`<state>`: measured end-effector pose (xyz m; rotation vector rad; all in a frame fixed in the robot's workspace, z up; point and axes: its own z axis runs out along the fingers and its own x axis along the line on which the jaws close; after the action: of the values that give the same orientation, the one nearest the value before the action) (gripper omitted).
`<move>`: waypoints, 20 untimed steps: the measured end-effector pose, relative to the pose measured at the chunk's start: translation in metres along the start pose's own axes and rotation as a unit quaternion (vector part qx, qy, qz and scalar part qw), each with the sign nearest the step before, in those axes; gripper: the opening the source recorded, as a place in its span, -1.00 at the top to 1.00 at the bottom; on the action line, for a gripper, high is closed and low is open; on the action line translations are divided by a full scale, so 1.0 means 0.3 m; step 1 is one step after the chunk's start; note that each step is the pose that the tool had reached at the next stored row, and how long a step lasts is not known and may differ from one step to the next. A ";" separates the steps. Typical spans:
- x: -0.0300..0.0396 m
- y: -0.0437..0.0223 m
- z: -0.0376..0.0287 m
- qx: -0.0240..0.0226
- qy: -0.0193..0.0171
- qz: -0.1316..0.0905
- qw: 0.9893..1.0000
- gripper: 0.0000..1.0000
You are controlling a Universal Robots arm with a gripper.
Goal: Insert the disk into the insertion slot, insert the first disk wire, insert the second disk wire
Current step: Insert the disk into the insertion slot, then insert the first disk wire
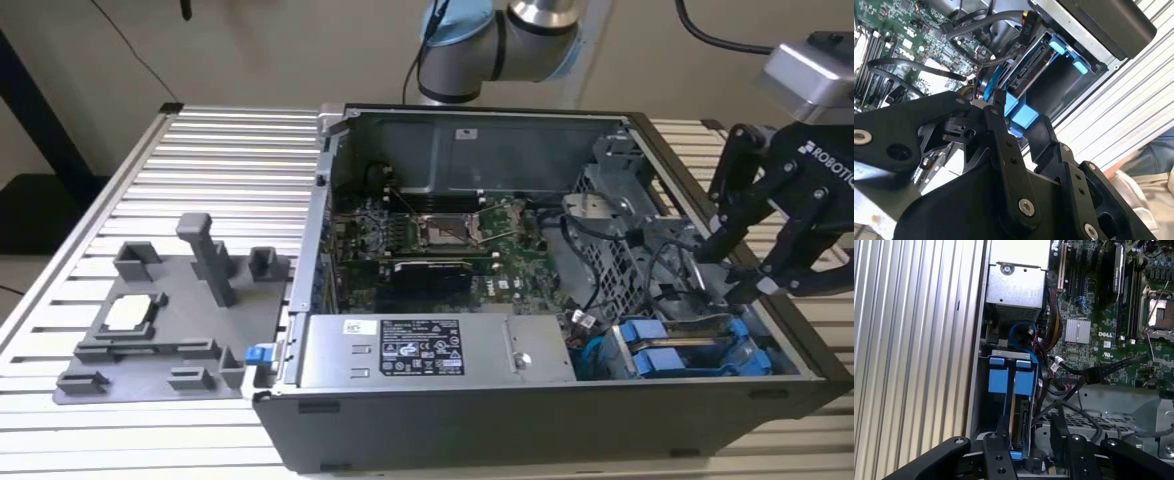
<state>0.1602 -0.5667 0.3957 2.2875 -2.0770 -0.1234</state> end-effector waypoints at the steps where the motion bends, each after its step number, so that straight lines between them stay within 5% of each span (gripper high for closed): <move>1: 0.000 -0.001 0.000 0.000 0.000 0.000 1.000 0.07; 20: 0.002 -0.024 0.002 0.000 0.001 -0.006 1.000 0.07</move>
<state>0.1675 -0.5667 0.3946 2.3002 -2.0630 -0.1221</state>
